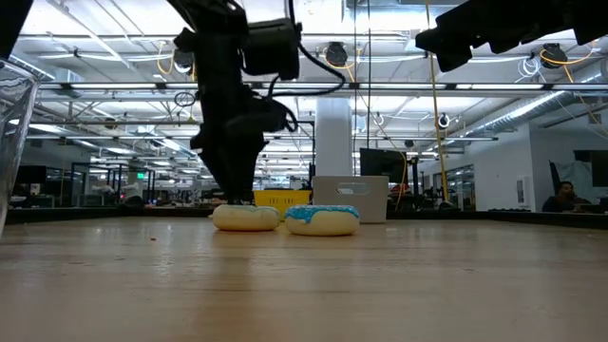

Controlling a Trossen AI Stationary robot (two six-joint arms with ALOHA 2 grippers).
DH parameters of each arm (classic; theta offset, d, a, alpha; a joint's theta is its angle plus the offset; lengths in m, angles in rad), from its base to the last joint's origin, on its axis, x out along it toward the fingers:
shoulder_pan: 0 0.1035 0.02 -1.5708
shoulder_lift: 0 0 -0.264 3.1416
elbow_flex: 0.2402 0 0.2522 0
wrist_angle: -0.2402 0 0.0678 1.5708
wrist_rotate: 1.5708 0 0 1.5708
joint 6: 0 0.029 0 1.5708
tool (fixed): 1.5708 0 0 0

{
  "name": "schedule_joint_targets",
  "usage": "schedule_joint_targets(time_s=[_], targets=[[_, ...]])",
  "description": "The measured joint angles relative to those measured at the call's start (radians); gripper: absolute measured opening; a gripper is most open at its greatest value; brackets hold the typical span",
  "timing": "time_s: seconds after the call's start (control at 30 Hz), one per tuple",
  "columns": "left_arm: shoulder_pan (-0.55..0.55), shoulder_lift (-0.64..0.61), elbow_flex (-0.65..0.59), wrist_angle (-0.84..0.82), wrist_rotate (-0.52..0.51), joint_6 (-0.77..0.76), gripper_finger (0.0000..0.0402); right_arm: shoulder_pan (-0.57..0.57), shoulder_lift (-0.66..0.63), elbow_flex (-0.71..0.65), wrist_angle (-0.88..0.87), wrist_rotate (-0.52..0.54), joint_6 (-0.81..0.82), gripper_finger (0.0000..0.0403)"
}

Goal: Pick & Place Food Item
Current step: Put the light blue donut into the yellow basket

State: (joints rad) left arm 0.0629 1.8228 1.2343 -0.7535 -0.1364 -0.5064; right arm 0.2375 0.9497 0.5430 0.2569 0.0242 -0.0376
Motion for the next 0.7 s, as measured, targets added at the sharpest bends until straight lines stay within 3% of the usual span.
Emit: schedule_joint_targets(time_s=[0.3,0.7], targets=[[0.011,0.077,0.000,0.002,0.001,0.007,0.0263,0.000,0.000,0.000,0.000,0.000,0.000,0.0171],[0.019,0.102,0.000,0.051,-0.009,0.033,0.0218,0.000,0.000,0.000,-0.005,0.000,0.000,0.0171]])
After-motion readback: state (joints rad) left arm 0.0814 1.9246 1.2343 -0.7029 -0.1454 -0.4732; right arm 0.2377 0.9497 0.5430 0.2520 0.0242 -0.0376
